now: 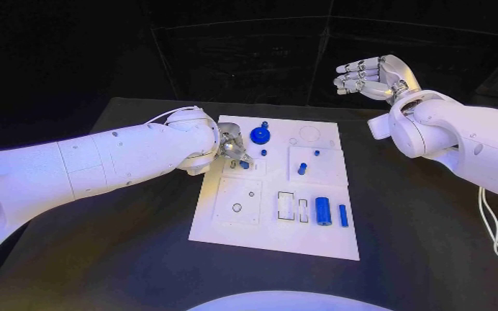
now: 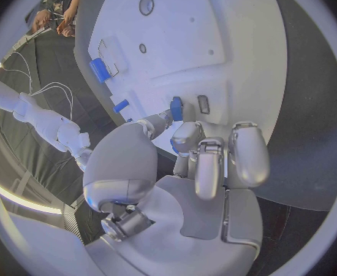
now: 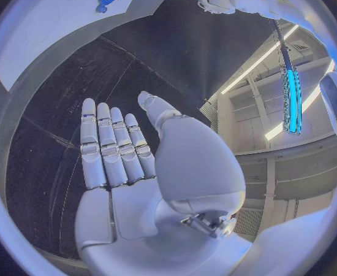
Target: Assemble the parts on the task board
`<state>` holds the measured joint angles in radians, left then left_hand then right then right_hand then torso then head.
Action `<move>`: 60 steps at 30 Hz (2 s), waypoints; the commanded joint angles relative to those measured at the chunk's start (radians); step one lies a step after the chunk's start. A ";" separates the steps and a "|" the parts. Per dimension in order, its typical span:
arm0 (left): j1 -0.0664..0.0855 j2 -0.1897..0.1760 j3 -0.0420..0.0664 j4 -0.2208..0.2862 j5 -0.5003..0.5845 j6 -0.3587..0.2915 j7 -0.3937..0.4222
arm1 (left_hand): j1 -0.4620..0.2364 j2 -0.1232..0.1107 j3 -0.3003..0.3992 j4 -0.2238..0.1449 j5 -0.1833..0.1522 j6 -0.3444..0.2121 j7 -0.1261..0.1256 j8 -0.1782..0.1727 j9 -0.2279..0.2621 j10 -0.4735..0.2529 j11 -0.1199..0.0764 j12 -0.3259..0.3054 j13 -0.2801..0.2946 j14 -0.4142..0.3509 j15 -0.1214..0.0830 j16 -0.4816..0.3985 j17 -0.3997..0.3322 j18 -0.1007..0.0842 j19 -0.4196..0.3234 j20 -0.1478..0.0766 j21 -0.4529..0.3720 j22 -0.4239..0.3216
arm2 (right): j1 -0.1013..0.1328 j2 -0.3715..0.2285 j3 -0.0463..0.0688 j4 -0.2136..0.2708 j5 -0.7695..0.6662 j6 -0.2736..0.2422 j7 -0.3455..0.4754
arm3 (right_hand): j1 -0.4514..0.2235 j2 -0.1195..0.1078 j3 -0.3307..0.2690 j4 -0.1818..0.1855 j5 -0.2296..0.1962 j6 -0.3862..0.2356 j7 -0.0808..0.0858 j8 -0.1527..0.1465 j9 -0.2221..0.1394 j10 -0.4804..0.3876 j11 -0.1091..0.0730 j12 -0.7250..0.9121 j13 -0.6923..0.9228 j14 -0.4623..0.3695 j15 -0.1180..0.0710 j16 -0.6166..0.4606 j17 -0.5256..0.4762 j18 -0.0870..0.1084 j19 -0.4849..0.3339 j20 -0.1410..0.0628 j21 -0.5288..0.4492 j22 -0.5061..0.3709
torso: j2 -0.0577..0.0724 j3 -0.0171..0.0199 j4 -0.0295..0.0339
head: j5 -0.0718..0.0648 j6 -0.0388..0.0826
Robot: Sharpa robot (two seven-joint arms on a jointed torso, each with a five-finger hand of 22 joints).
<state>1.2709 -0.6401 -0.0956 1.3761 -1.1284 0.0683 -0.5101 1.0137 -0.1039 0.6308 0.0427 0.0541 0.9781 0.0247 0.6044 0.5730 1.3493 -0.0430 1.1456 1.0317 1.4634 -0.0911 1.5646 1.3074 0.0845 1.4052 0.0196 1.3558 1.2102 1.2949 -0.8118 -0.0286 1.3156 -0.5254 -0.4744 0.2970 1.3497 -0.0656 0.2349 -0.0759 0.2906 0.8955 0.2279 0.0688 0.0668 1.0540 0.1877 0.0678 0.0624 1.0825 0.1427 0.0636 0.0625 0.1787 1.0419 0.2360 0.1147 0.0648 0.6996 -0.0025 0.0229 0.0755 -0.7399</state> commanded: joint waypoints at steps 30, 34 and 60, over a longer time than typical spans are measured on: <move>-0.003 0.005 -0.002 -0.002 -0.004 0.002 0.000 | -0.078 -0.013 -0.094 0.052 -0.001 0.026 -0.007 0.016 0.008 0.024 -0.007 0.028 0.028 0.107 -0.012 0.006 0.263 -0.012 0.019 -0.010 0.015 0.026 | 0.002 -0.001 0.001 0.000 -0.002 -0.007 0.016 | -0.017 0.002 0.000 -0.011 0.018 -0.007 0.025 -0.004 -0.001 -0.011 0.002 -0.003 -0.001 -0.011 0.001 -0.002 -0.001 0.003 0.001 0.006 -0.010 0.000 | 0.000 -0.0004 0.0008 | -0.002 -0.005; -0.003 0.005 -0.002 -0.001 -0.004 0.000 0.000 | -0.097 -0.015 -0.130 0.070 -0.001 0.031 -0.008 0.018 0.008 0.027 -0.007 0.032 0.033 0.107 -0.013 0.006 0.263 -0.013 0.021 -0.010 0.017 0.030 | 0.002 -0.001 0.001 0.000 -0.002 -0.007 0.016 | -0.017 0.002 0.000 -0.011 0.018 -0.007 0.025 -0.004 -0.001 -0.011 0.002 -0.003 -0.001 -0.011 0.001 -0.002 -0.001 0.003 0.001 0.006 -0.010 0.000 | 0.000 -0.0005 0.0005 | -0.003 -0.006; -0.002 0.007 -0.002 -0.005 -0.004 0.004 -0.001 | -0.115 -0.007 -0.276 0.126 -0.001 0.037 -0.011 0.019 0.009 0.034 -0.010 0.041 0.046 0.107 -0.015 0.006 0.263 -0.014 0.024 -0.013 0.018 0.039 | 0.002 0.003 0.001 -0.007 -0.002 -0.003 0.026 | -0.042 -0.001 -0.008 -0.008 0.024 -0.008 0.027 -0.003 -0.001 -0.011 0.003 -0.001 -0.001 -0.013 0.002 -0.002 0.000 0.004 0.004 0.008 -0.019 0.001 | 0.001 -0.0013 0.0004 | -0.005 -0.006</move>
<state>1.2674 -0.6334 -0.0980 1.3704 -1.1292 0.0677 -0.5109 0.9064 -0.1119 0.3592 0.1701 0.0550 1.0098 0.0142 0.6168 0.5815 1.3759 -0.0554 1.1842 1.0770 1.4668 -0.1017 1.5646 1.3074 0.0845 1.4245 0.0074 1.3679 1.2479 1.2948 -0.8098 -0.0287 1.3079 -0.5255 -0.4755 0.3092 1.3168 -0.0669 0.2318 -0.0839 0.3097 0.8956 0.2280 0.0690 0.0668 1.0504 0.1912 0.0682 0.0624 1.0756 0.1427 0.0636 0.0628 0.1786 1.0454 0.2394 0.1013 0.0649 0.6997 -0.0032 0.0233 0.0705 -0.7455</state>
